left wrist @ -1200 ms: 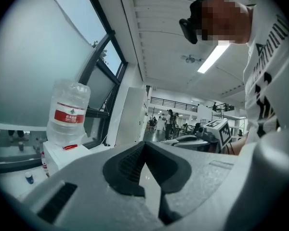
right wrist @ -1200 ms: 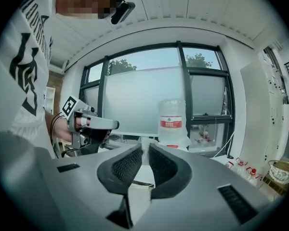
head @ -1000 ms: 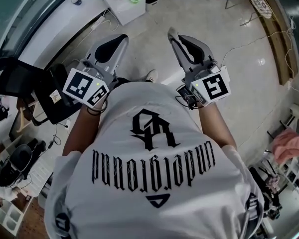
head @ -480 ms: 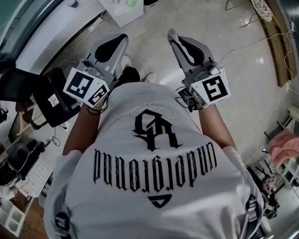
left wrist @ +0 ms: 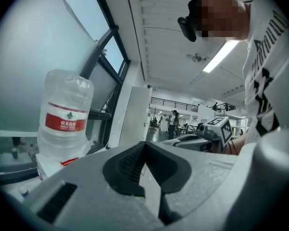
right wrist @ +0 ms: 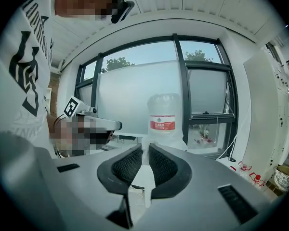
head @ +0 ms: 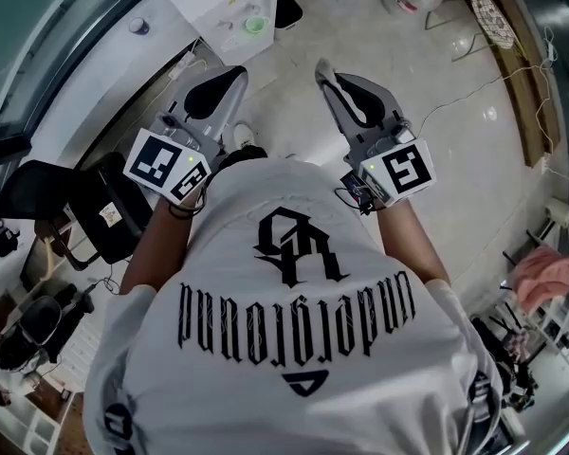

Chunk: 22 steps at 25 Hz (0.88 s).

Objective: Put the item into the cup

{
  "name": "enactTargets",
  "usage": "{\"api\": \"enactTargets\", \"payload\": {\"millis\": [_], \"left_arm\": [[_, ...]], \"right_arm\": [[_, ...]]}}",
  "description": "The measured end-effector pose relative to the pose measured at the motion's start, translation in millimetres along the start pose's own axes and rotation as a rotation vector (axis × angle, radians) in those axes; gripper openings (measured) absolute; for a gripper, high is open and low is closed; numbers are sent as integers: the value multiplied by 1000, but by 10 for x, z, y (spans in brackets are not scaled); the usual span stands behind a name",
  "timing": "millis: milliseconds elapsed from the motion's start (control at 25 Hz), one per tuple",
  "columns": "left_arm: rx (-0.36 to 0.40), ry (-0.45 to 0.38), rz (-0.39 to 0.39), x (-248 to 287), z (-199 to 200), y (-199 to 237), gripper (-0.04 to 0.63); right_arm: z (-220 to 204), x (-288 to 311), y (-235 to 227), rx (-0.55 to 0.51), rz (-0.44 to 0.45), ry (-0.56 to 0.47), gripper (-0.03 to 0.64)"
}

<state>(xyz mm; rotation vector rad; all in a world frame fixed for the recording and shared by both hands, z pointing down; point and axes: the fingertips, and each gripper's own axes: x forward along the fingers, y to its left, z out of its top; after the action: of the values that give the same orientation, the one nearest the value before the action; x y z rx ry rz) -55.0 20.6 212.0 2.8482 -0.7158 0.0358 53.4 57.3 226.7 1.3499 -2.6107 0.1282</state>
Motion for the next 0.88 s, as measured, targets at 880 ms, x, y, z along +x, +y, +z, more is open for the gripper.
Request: {"api": "enactTargets", "payload": {"millis": [880], "left_arm": [[-17, -1, -15, -4, 137, 997, 15]], "right_arm": [[197, 1095, -147, -1, -14, 8, 54]]}}
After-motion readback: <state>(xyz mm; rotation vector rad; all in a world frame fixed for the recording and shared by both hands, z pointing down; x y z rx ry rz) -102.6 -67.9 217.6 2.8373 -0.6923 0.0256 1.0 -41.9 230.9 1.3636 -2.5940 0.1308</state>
